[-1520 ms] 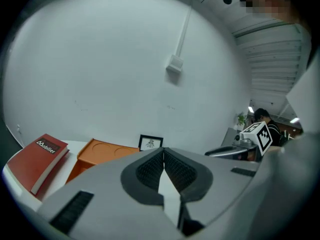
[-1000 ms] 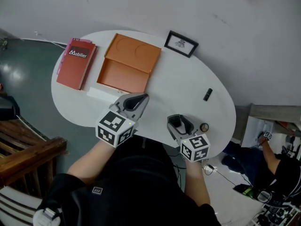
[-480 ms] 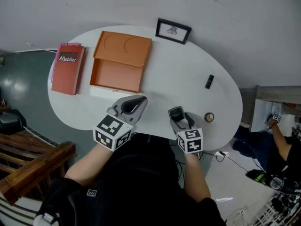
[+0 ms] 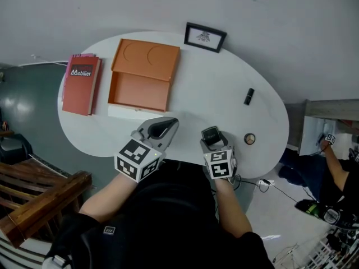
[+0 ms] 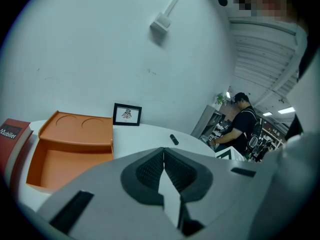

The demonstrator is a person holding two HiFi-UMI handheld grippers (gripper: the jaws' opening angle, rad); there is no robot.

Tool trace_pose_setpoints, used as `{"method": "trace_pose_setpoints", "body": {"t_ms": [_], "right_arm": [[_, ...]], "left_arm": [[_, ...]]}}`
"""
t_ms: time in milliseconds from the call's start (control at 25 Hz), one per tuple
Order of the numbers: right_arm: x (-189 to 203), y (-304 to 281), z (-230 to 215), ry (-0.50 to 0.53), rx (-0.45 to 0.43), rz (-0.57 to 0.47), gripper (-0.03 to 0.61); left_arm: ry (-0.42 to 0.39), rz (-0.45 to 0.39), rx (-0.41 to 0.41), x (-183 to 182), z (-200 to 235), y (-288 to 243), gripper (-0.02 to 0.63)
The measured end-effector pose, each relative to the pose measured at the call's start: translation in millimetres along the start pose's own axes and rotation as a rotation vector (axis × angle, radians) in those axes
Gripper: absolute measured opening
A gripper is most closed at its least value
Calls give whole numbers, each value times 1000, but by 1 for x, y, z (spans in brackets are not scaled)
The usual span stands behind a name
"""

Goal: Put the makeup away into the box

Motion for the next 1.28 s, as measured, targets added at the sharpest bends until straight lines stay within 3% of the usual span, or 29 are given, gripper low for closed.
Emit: {"method": "trace_pose_setpoints", "body": {"t_ms": [160, 360, 680, 960, 1280], "right_arm": [[0, -1, 0, 58, -3, 32, 290], [-14, 6, 3, 95, -88, 68, 290], [-69, 33, -18, 141, -110, -36, 290], [-133, 53, -19, 260, -163, -157, 290], [-190, 46, 32, 229, -143, -209, 290]], "left_arm": [[8, -33, -15, -10, 3, 7, 14], [20, -96, -43, -30, 6, 21, 14], [46, -200, -128, -55, 15, 44, 14], [54, -278, -264, -70, 43, 76, 14], [44, -288, -284, -59, 111, 129, 14]]}}
Point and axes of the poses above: the fingertips, and each gripper's own axes: y backward along the fingers, z to its left, x out of its underside, the point moved 3 cm from there along y, backward along the fingers, and after that the axes turned 4 degrees about z, right-handed, at the moved point
